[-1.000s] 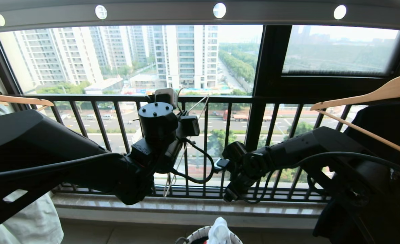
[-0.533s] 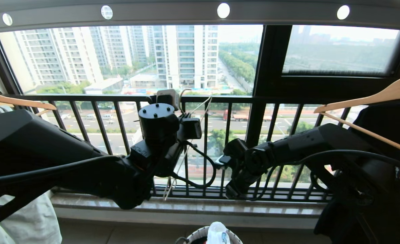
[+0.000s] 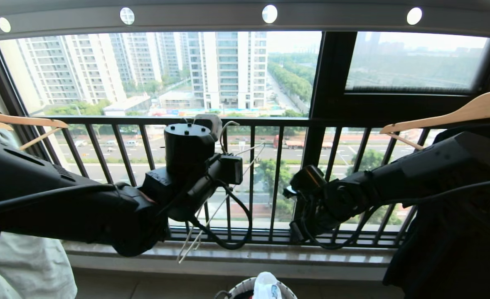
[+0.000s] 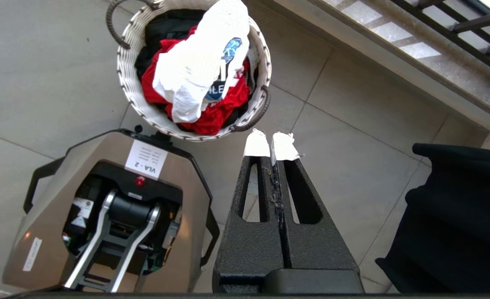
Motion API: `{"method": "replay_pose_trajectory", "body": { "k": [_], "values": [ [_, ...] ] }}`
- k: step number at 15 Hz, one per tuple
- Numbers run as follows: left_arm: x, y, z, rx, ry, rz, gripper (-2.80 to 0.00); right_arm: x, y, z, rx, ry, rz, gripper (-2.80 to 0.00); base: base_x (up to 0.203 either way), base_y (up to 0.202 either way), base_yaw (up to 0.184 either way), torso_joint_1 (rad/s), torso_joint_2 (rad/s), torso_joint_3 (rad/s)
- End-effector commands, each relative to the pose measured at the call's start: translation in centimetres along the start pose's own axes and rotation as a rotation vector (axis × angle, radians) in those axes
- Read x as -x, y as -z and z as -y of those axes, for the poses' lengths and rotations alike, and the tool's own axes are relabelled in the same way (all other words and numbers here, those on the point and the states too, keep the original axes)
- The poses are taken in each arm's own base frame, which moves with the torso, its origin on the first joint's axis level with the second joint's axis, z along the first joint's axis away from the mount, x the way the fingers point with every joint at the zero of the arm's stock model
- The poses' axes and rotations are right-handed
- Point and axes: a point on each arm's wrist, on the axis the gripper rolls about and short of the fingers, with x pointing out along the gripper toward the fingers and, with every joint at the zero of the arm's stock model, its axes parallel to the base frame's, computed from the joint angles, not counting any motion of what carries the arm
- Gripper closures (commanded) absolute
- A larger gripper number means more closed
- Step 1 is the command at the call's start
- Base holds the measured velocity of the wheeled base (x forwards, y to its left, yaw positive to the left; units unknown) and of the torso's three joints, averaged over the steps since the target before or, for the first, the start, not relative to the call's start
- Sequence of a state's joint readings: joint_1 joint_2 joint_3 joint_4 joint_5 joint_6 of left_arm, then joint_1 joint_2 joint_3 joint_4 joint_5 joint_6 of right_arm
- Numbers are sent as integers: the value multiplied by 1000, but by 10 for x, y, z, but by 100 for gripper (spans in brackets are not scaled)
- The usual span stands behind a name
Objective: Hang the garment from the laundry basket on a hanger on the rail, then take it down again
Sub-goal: Hang the clothes rack on the clothesline
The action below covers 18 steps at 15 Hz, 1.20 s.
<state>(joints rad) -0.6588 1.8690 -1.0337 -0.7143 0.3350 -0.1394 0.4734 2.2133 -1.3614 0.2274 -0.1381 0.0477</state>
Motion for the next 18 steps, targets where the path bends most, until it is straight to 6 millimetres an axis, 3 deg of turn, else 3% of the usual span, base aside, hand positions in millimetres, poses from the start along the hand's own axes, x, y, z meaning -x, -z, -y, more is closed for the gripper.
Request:
{"method": "replay_pose_trajectory", "body": {
  "k": [1,5,7,11,15,18],
  "values": [
    [31,-33,-19,0,27,-39,0,16,-1,7,29,7,25,0,0,0,0,0,0,0],
    [90,-54,-43,-1,264,-254,0,21,-3,6,54,6,43,0,0,0,0,0,0,0],
    [107,-61,-49,16,351,-282,0,24,-5,5,58,5,54,0,0,0,0,0,0,0],
    [133,-75,-57,7,228,-196,0,25,-6,7,55,7,59,0,0,0,0,0,0,0],
    [166,-85,-68,3,67,-128,0,52,-10,11,52,10,115,0,0,0,0,0,0,0],
    [192,-114,-74,15,45,-64,0,52,-9,11,55,9,115,0,0,0,0,0,0,0]
  ]
}}
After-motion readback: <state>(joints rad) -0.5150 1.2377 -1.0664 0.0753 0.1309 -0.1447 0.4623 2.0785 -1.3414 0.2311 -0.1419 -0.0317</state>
